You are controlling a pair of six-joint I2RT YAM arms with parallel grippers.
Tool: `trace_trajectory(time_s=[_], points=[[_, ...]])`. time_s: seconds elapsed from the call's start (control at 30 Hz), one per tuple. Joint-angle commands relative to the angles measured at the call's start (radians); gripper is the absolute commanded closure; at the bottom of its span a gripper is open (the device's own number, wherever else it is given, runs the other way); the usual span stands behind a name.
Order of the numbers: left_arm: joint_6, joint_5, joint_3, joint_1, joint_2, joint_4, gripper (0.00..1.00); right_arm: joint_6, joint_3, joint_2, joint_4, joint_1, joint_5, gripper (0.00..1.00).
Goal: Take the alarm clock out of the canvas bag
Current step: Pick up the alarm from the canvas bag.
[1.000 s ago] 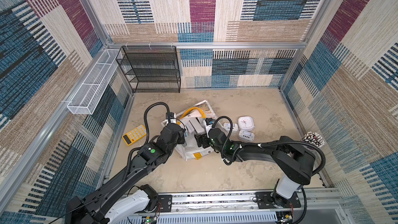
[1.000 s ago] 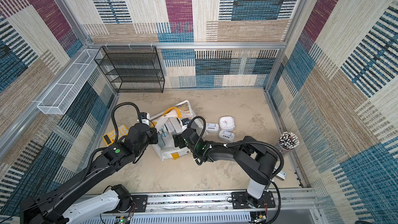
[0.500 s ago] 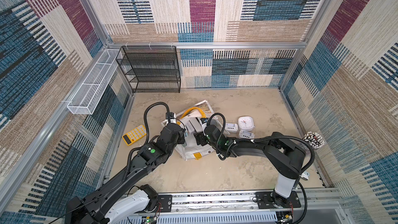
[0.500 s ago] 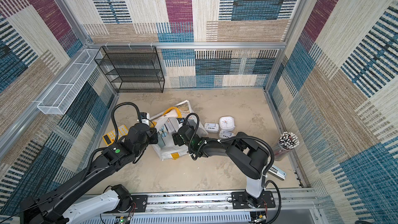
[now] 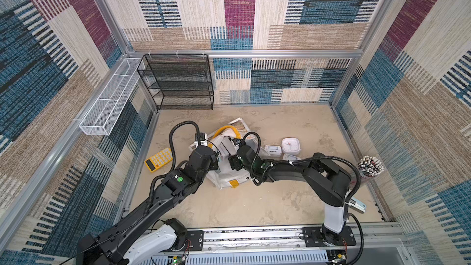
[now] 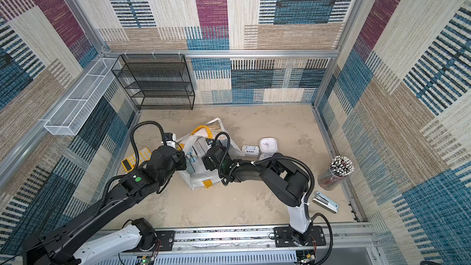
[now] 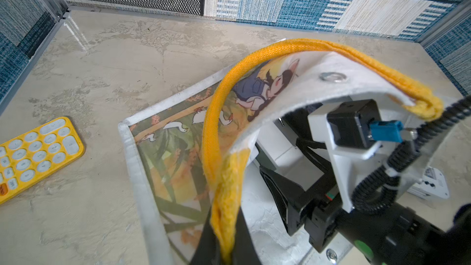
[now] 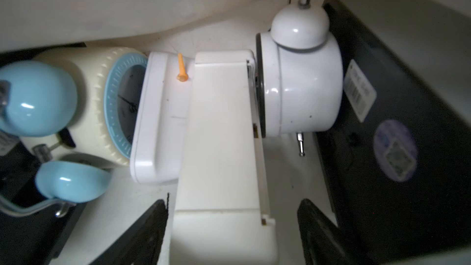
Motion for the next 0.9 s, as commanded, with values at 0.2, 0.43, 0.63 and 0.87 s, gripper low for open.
trace_trajectory(time_s=[0.2,0.43,0.63,0.87], points=[[-0.018,-0.027,-0.006,0.001,-0.001,-0.008,1.00,-0.032,0.021,0.017,-0.016,-0.002,0.004,0.19],[-0.019,-0.030,-0.007,0.002,-0.002,-0.009,1.00,-0.036,0.036,0.021,-0.003,-0.002,-0.026,0.24],[-0.020,-0.033,-0.009,0.003,-0.004,-0.012,1.00,-0.047,0.041,0.022,-0.011,-0.001,-0.030,0.30],[-0.022,-0.033,-0.009,0.003,-0.001,-0.011,1.00,-0.051,0.029,0.015,-0.020,-0.002,-0.028,0.40]])
